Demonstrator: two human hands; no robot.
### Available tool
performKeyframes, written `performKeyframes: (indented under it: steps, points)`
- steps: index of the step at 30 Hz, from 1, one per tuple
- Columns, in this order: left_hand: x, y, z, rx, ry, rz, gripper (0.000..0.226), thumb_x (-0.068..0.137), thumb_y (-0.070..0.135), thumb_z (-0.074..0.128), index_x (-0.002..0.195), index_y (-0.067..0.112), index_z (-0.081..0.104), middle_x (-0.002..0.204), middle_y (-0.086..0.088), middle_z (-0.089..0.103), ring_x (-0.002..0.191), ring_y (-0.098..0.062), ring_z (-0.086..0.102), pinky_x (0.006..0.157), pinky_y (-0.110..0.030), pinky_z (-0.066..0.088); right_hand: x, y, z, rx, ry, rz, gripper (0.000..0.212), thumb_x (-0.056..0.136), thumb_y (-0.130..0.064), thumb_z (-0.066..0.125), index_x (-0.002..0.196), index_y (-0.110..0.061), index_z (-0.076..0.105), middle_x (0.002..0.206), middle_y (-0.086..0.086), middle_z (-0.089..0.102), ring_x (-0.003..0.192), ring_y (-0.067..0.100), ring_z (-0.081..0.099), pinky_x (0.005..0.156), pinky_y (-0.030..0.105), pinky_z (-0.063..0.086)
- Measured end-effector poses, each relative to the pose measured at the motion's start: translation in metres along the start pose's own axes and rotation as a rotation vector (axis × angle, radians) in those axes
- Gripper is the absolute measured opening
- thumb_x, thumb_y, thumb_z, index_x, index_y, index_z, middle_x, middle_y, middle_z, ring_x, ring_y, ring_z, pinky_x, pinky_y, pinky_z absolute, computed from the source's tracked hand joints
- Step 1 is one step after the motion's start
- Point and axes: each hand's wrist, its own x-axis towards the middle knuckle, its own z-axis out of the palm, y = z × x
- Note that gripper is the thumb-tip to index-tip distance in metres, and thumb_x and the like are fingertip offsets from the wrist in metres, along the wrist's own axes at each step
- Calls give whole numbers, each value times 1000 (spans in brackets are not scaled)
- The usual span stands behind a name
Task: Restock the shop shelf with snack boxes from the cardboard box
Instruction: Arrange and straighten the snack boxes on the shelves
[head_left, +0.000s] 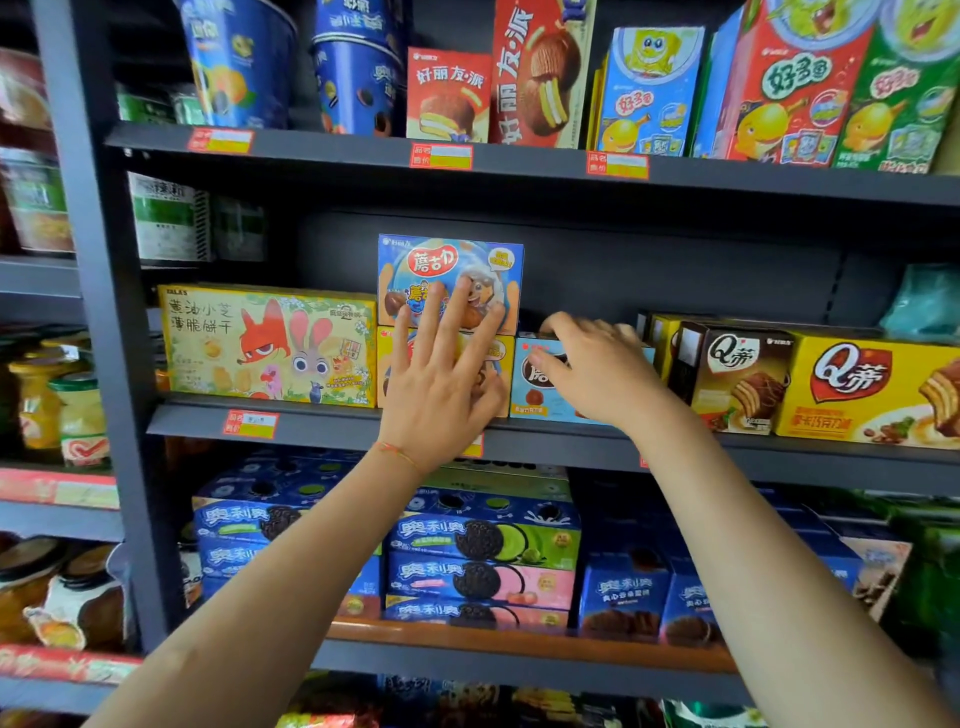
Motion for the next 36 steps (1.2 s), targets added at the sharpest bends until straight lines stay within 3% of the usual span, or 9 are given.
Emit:
performKeyframes:
  steps: [15, 18, 20, 23, 26, 28, 32, 36]
  points:
    - [-2, -2, 1, -17, -65, -1, 62, 97, 40, 47, 155, 26, 32, 165, -13, 18, 152, -35, 14, 120, -58, 15, -6, -11, -17, 28, -32, 35, 44, 102, -51, 39, 132, -21, 49, 126, 5, 63, 116, 28, 56, 99, 42, 38]
    - [1, -2, -1, -53, -25, -11, 62, 96, 37, 51, 154, 23, 36, 163, -14, 22, 152, -36, 16, 119, -59, 18, -4, -16, -29, 293, -15, 108, 44, 103, -49, 33, 127, -19, 55, 122, 5, 63, 114, 25, 57, 94, 39, 47]
    - [3, -6, -2, -74, 14, -18, 62, 94, 36, 55, 152, 20, 39, 162, -15, 25, 151, -37, 18, 118, -59, 19, 1, -22, -37, 536, 42, 182, 45, 105, -45, 30, 130, -16, 55, 128, 5, 60, 115, 20, 54, 90, 31, 39]
    - [7, -16, -3, -84, 42, -38, 67, 92, 39, 56, 153, 17, 37, 162, -16, 23, 152, -37, 15, 119, -59, 17, 18, -33, -43, 797, 119, 286, 52, 105, -48, 28, 137, -12, 50, 139, 6, 53, 109, 11, 45, 90, 28, 30]
    - [10, -26, -5, -72, 43, -74, 72, 93, 45, 52, 156, 18, 29, 164, -18, 17, 152, -39, 9, 122, -57, 12, 32, -50, -37, 939, 131, 360, 67, 100, -61, 30, 149, -14, 34, 149, 3, 45, 131, 17, 44, 98, 30, 32]
    - [12, -34, -7, -71, 54, -119, 78, 93, 49, 52, 157, 16, 24, 164, -20, 14, 152, -40, 8, 123, -55, 9, 38, -60, -29, 981, 143, 368, 71, 98, -59, 40, 153, -15, 26, 151, 4, 43, 136, 22, 45, 104, 32, 36]
    - [17, -52, -15, -115, 66, -278, 84, 90, 54, 51, 156, 12, 21, 161, -22, 22, 151, -40, 15, 122, -55, 10, 43, -66, -23, 997, 169, 363, 67, 94, -44, 58, 149, -17, 31, 137, 2, 56, 118, 18, 59, 98, 36, 50]
    - [18, -60, -20, -99, 18, -279, 82, 91, 59, 47, 155, 13, 26, 152, -15, 41, 145, -35, 31, 120, -58, 14, 45, -61, -24, 1033, 164, 382, 49, 91, -39, 67, 132, -17, 51, 118, -1, 67, 96, 12, 70, 81, 31, 58]
